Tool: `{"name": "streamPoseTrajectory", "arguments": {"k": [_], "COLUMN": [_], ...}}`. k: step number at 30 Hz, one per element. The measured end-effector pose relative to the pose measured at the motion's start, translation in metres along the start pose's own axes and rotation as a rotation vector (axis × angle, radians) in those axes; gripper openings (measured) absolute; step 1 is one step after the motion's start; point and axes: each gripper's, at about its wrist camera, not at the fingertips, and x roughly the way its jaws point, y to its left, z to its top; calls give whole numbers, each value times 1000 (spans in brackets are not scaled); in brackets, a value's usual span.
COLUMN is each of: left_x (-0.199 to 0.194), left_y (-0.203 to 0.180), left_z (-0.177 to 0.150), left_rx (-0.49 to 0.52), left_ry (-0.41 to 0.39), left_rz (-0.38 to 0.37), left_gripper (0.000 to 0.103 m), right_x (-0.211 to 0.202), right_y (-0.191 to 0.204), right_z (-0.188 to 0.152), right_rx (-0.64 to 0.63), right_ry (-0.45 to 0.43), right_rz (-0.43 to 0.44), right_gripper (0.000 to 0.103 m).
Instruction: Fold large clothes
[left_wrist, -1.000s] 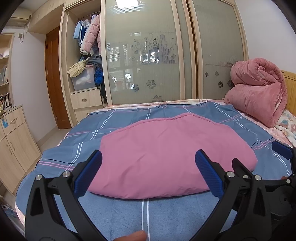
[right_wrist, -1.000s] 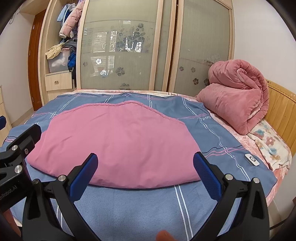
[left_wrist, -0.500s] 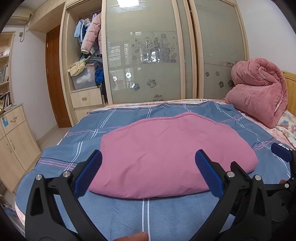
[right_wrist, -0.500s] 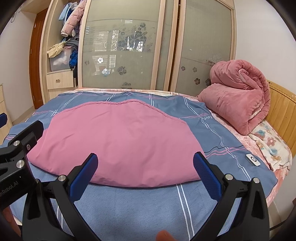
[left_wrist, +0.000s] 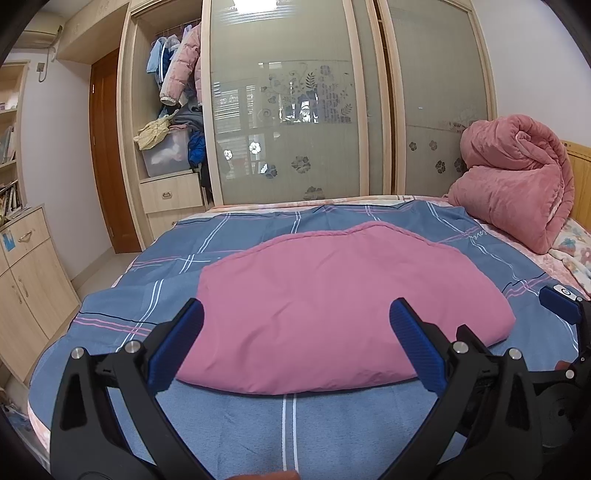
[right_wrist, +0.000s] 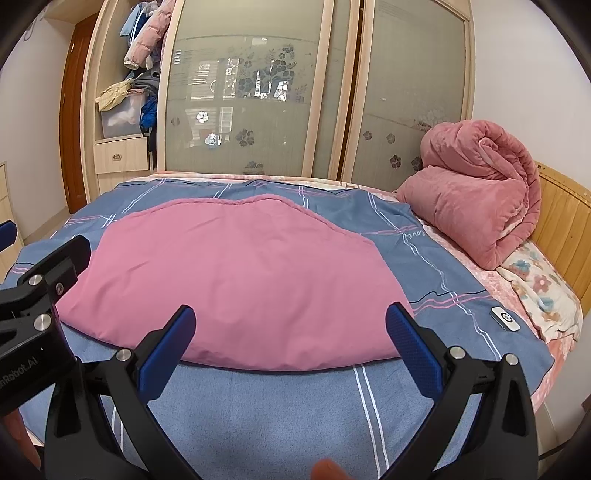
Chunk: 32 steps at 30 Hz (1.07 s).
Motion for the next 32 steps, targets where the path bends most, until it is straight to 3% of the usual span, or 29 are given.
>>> {"name": "streamPoseTrajectory", "arguments": {"k": [32], "left_x": [22], "left_y": [0], "left_z": [-9], "left_rx": [1], "left_ry": [57], "left_rz": [-13], "left_gripper": [101], "right_x": [18], "right_y": [-8], "right_z": [-9], "right_rx": [15], "right_ry": [35], "right_rz": [1], "right_gripper": [102]}}
